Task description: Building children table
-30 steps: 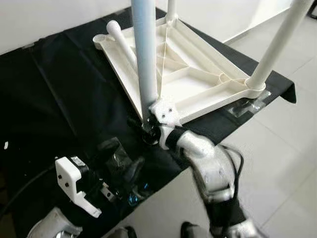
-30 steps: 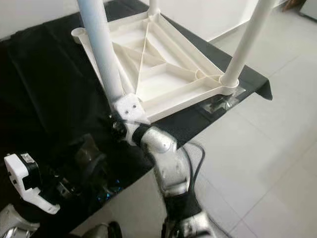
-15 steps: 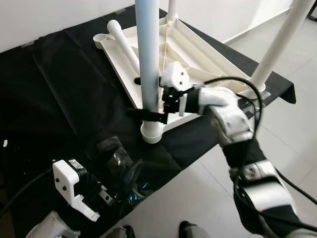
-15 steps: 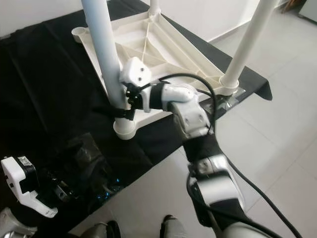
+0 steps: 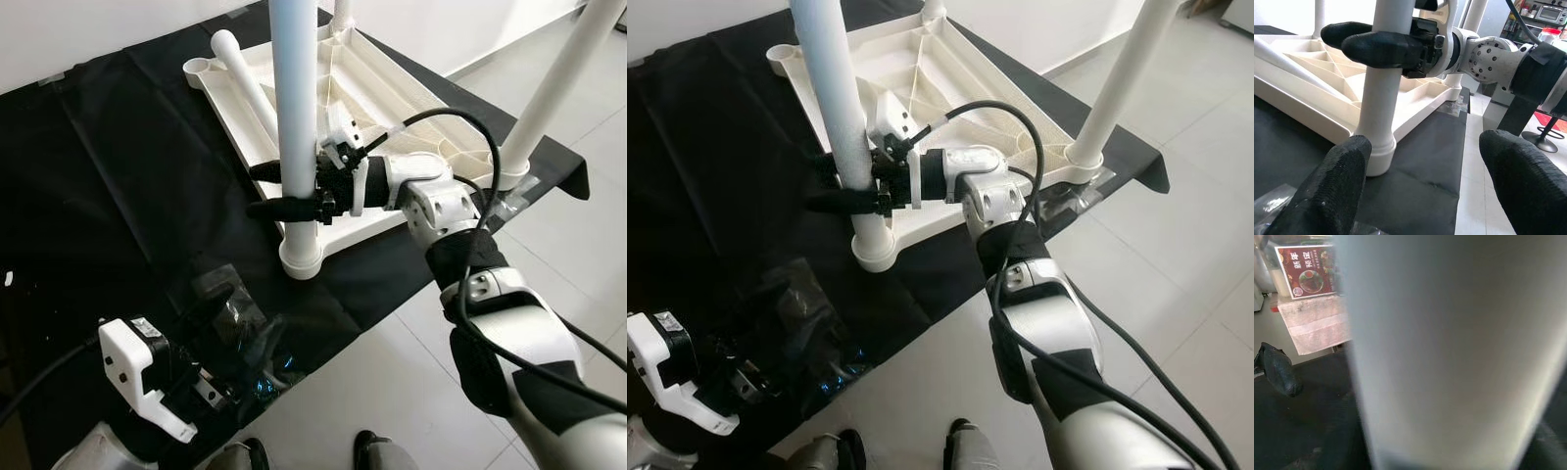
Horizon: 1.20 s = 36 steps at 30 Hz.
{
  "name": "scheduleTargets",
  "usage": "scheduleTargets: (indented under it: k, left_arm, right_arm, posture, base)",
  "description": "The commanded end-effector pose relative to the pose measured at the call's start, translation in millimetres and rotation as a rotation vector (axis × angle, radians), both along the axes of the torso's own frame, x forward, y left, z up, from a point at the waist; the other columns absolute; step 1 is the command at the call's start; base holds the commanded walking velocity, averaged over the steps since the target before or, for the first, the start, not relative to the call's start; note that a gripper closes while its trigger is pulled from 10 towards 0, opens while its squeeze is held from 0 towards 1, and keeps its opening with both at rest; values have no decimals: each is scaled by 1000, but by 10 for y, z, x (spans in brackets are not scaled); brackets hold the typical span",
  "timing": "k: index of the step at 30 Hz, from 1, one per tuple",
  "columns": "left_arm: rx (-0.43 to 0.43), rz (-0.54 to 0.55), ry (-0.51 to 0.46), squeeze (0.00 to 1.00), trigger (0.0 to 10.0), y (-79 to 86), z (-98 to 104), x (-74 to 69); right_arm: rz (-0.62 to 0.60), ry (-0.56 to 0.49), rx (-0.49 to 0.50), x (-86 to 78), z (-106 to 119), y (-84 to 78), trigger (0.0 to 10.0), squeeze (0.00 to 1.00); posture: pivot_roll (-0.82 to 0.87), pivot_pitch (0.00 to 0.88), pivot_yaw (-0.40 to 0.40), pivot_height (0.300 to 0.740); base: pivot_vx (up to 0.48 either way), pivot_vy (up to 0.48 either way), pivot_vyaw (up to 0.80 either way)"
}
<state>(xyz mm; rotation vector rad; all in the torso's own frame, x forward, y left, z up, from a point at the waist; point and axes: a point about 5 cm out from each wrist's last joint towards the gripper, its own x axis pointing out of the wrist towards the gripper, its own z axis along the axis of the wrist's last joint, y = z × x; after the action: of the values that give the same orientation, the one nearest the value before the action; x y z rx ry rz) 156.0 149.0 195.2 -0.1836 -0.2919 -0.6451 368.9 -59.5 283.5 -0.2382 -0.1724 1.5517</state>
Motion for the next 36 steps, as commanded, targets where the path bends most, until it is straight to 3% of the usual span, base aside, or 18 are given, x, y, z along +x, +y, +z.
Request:
scheduleTargets:
  k: [1,8,12,16,17,19,21,22,23,25,33,34,35,36]
  left_arm:
    - [-4,-3,19,0,10000,1,-14,-25]
    - [-4,-3,20,0,10000,2,-18,-11]
    - [-6,0,19,0,10000,1,-23,5]
    - [-6,0,20,0,10000,2,-24,4]
    - [-6,0,19,0,10000,6,-27,8]
    - [-6,0,19,0,10000,6,-27,8]
    - [-7,-1,14,0,10000,19,-31,46]
    - [-7,-1,14,0,10000,19,-31,46]
    - [-6,-2,13,0,10000,20,-43,74]
    - [-4,-4,13,0,10000,20,-59,94]
    - [1,-1,11,0,10000,26,-84,116]
    - [1,4,9,0,10000,31,-88,115]
    - [1,4,9,0,10000,31,-88,115]
    - [1,6,9,0,10000,37,-89,112]
  right_arm:
    - [4,-11,13,3,37,26,0,0]
    - [-34,-30,27,50,24,-22,0,0]
    - [-245,-118,44,107,-47,-140,0,0]
    - [-280,-122,53,117,-69,-152,0,0]
    - [-551,-115,86,127,-239,-114,0,0]
    - [-551,-115,86,127,-239,-114,0,0]
    - [-910,-7,75,-401,-887,93,0,0]
    - [-910,-7,75,-401,-887,93,0,0]
    - [-1007,10,94,-589,-968,126,0,0]
    - [-1008,18,104,-663,-991,190,0,0]
    - [-981,-11,126,-608,-926,284,0,0]
    - [-973,-5,129,-604,-900,305,2392,0]
    - [-973,-5,129,-604,-900,305,2392,0]
    - [-934,-4,126,-591,-858,333,10000,0]
  posture:
    - [79,304,-5,740]
    - [71,292,-3,740]
    - [60,288,-4,740]
    - [53,286,-9,740]
    - [51,281,-13,740]
    - [51,281,-13,740]
    - [38,274,2,740]
    - [38,274,2,740]
    - [34,249,10,740]
    - [33,236,6,740]
    - [33,223,-1,740]
    - [35,221,-3,740]
    - [35,221,-3,740]
    - [41,221,4,740]
  base:
    - [0,0,0]
    - [0,0,0]
    - [0,0,0]
    - [0,0,0]
    - [0,0,0]
    - [0,0,0]
    - [0,0,0]
    - [0,0,0]
    - [0,0,0]
    - [0,0,0]
    - [0,0,0]
    - [0,0,0]
    - [0,0,0]
    - [0,0,0]
